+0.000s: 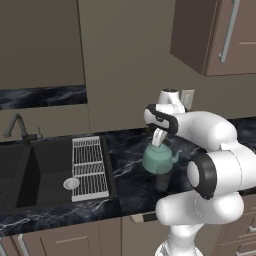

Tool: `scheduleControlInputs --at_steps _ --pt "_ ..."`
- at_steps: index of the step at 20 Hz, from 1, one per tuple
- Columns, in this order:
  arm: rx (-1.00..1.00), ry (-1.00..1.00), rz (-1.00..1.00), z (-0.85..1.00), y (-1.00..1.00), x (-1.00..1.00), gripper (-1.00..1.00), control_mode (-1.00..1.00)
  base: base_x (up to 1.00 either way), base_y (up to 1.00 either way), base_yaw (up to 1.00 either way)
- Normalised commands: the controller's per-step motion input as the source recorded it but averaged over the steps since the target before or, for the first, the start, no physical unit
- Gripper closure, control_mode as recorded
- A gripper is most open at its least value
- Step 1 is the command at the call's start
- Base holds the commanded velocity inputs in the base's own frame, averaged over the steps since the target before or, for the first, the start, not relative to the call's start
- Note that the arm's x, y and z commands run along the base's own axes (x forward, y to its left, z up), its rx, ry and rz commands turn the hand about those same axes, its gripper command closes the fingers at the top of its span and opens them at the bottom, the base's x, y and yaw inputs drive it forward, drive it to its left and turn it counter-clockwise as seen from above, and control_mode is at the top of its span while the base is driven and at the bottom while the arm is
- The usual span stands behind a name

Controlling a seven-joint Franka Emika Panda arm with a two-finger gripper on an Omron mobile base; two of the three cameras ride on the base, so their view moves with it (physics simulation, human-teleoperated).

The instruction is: Place the glass cup in the left basin and the kettle in the right basin of the sink.

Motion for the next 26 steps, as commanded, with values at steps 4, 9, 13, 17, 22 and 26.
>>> scheduleControlInputs --at_steps 4,9,13,17,22,26 --pt "0.0 0.0 0.0 0.01 0.02 0.0 1.0 -1.0 0.0 0.0 0.0" --pt "0.0 -0.04 0.0 0.25 0.11 -0.06 1.0 -1.0 0.0 0.0 0.0" --pt "0.0 -0.09 0.0 0.5 0.19 -0.15 1.0 -1.0 0.0 0.0 0.0" --pt "0.0 -0.09 0.0 0.57 0.2 -0.09 1.0 -1.0 0.0 0.0 0.0" --pt "0.0 -0.01 0.0 0.23 0.2 -0.01 1.0 -1.0 0.0 0.0 0.0" --pt "0.0 0.0 0.0 0.04 0.3 0.0 1.0 -1.0 0.0 0.0 0.0"
